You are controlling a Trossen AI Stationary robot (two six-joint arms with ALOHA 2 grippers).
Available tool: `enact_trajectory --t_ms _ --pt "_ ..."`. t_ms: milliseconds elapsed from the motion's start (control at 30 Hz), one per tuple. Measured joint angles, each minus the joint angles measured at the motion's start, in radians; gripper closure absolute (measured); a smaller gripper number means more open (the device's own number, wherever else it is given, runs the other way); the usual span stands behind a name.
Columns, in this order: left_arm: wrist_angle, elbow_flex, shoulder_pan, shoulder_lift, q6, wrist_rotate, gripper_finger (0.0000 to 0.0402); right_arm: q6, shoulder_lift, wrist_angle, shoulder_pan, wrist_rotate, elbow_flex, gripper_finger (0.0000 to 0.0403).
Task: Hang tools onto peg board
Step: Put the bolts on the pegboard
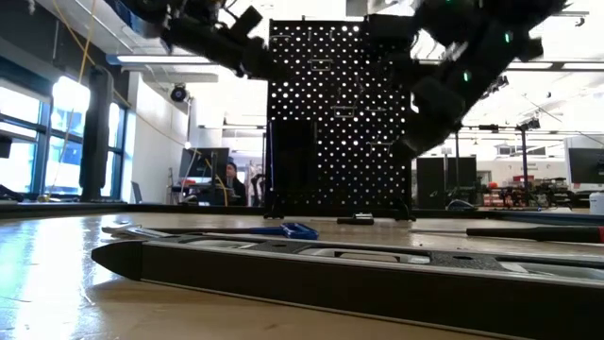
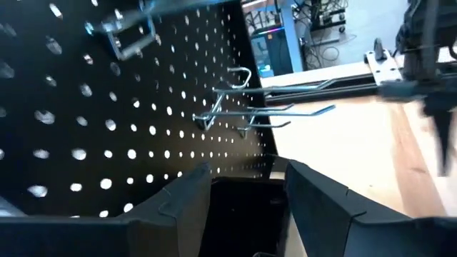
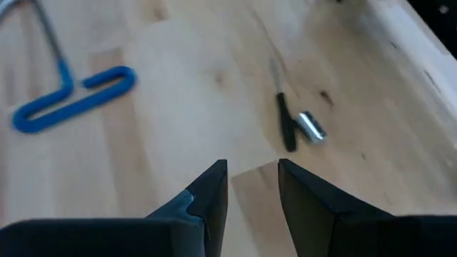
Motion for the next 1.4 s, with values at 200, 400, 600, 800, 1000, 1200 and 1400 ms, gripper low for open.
enact_trajectory --t_ms 200,400,600,800,1000,1200,1400 --pt "-0.125 0.000 -0.054 -0.107 0.018 -0.007 0.0227 -0.018 0.000 0.309 -0.100 0.000 -0.197 0.0283" --pt "-0.230 0.000 -0.136 -0.164 0.019 -0.011 0.0227 -0.077 0.014 0.488 -0.209 -0.083 -0.294 0.0283" --pt "-0.267 0.000 -0.238 -0.167 0.019 -0.033 0.0227 -0.146 0.119 0.586 -0.260 -0.162 -0.264 0.0283" --pt "-0.311 0.000 -0.326 -0.167 0.020 -0.099 0.0227 -0.214 0.255 0.584 -0.296 -0.183 -0.189 0.0283" --pt "-0.347 0.000 -0.382 -0.167 0.019 -0.145 0.0227 -0.241 0.370 0.606 -0.325 -0.218 -0.130 0.0283" --pt "-0.362 0.000 -0.408 -0.167 0.019 -0.147 0.0227 -0.291 0.397 0.606 -0.326 -0.219 -0.096 0.0283" --pt "-0.372 0.000 -0.412 -0.167 0.017 -0.150 0.0227 -0.297 0.397 0.605 -0.329 -0.269 -0.093 0.0283"
